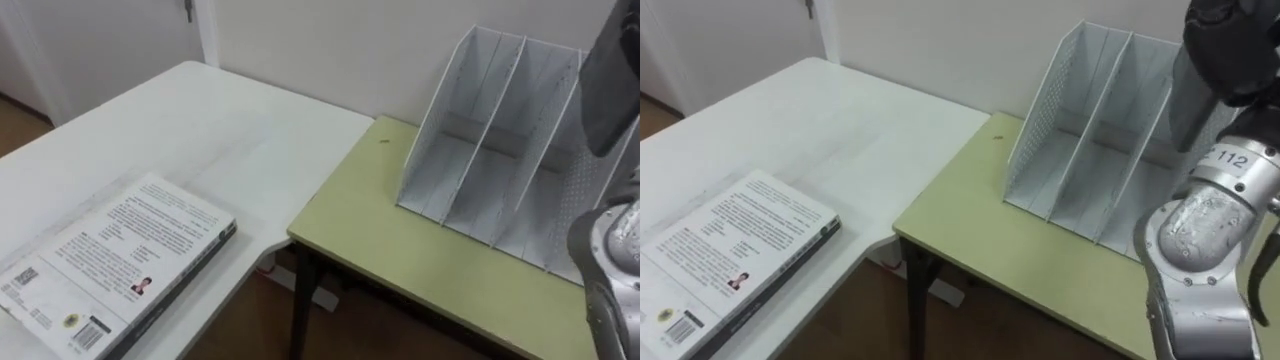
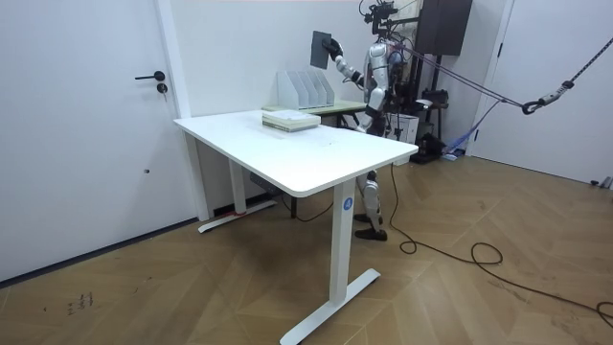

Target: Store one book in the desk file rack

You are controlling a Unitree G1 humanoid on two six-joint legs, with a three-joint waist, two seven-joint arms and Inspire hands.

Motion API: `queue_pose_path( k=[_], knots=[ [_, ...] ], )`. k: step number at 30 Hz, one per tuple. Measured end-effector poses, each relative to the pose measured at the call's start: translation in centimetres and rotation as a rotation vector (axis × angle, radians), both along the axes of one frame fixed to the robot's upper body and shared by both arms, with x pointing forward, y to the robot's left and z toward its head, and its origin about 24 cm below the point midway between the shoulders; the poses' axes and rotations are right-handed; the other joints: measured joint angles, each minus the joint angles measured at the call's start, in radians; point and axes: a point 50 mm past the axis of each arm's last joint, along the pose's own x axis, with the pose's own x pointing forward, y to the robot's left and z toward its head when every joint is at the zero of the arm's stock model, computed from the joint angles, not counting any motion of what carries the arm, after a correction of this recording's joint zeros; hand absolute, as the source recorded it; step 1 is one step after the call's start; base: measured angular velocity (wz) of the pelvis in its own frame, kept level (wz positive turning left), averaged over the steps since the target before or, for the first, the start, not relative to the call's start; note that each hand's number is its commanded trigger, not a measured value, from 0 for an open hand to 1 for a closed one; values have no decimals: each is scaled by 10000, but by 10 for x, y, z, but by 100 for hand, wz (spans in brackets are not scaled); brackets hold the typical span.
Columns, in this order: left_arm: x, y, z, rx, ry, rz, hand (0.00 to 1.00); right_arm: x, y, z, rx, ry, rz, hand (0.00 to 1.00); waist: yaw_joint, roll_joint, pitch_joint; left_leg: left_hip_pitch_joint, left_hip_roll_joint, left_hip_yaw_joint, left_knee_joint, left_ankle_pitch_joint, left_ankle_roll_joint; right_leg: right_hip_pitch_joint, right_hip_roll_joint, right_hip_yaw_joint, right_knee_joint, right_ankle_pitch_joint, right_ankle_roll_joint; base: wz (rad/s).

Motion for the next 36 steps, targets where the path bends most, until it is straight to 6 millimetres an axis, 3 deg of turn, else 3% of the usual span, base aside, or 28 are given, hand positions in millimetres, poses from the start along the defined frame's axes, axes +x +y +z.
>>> queue_pose_path(
  k=[6,18,24,36],
  knots=[
    [-9,9,-3,334,427,639,0,9,-11,14,473,-268,-22,100,92,-53,-58,39,3,-35,38,1,-1,70,-6,-23,-27,22,-23,0],
    [-11,11,-4,456,556,1118,0,14,-21,2,997,253,-486,100,197,31,-55,-33,2,-66,158,18,-31,113,-10,-77,-13,121,-46,1],
    [-10,10,-4,443,533,1109,0,16,-27,-3,1119,475,-715,100,204,115,-95,-62,5,-65,156,22,-33,72,0,-100,-125,146,-48,0],
    [-8,9,-4,480,421,1176,0,17,-27,-5,1159,584,-517,100,438,129,-67,-103,60,-107,163,22,-32,72,-39,-323,-159,156,-57,1]
  ],
)
